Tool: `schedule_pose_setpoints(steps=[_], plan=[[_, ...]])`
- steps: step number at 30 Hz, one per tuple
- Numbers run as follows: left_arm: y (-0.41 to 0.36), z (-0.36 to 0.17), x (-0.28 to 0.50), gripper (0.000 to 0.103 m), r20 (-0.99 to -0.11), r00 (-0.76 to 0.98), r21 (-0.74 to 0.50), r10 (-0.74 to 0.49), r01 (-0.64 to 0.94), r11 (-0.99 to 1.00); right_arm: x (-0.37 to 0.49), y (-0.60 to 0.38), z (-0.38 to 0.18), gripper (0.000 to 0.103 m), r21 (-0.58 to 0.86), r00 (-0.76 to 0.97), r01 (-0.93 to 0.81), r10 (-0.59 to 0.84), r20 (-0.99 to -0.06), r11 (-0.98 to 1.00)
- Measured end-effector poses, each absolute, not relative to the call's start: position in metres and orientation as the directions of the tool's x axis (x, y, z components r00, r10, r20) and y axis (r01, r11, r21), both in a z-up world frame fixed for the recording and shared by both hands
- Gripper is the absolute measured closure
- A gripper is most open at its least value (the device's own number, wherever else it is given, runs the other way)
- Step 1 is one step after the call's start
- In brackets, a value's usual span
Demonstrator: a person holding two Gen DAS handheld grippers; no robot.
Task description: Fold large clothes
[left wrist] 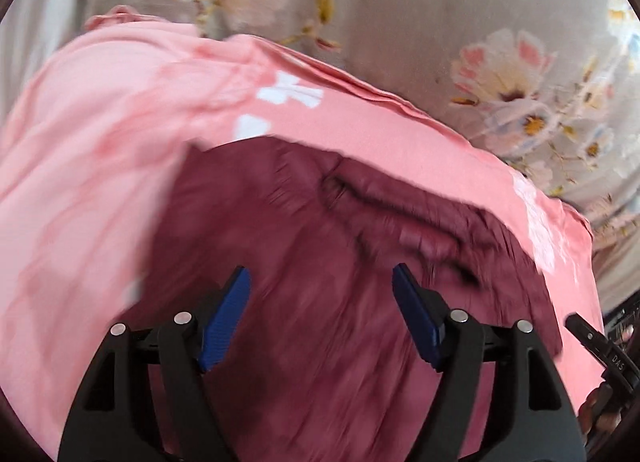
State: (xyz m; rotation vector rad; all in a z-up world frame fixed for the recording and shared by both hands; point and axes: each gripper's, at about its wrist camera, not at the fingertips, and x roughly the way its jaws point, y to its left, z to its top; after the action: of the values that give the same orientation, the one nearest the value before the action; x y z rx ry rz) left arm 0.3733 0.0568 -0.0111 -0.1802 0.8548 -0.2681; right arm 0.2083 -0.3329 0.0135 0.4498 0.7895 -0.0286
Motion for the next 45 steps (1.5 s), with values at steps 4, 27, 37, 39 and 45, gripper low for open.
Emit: schedule_pose_setpoints(steps=[4, 27, 37, 39, 45], plan=[[0.110, -0.008, 0.307, 0.025, -0.746, 0.580, -0.299, -0.326, 0.146, 0.943, 0.093, -0.329, 0.002, 0.040, 0.327, 0.684, 0.234, 0.084, -0.725, 0.916], [0.196, -0.048, 0.142, 0.094, -0.743, 0.493, -0.478, -0.452, 0.081, 0.875, -0.052, -0.290, -0.032, 0.098, 0.533, 0.756, 0.258, 0.175, -0.631, 0.806], [0.228, 0.008, 0.045, 0.098, -0.629, 0.550, -0.563, -0.550, 0.166, 0.810, -0.181, -0.278, 0.044, 0.099, 0.510, 0.875, 0.159, 0.118, -0.469, 0.845], [0.235, 0.026, 0.018, 0.098, -0.595, 0.557, -0.592, -0.580, 0.184, 0.785, -0.217, -0.277, 0.066, 0.099, 0.511, 0.910, 0.139, 0.094, -0.404, 0.848], [0.246, 0.109, -0.033, 0.098, -0.442, 0.668, -0.598, -0.599, 0.278, 0.752, -0.247, -0.280, 0.135, 0.099, 0.508, 0.975, 0.088, 0.029, -0.218, 0.857]])
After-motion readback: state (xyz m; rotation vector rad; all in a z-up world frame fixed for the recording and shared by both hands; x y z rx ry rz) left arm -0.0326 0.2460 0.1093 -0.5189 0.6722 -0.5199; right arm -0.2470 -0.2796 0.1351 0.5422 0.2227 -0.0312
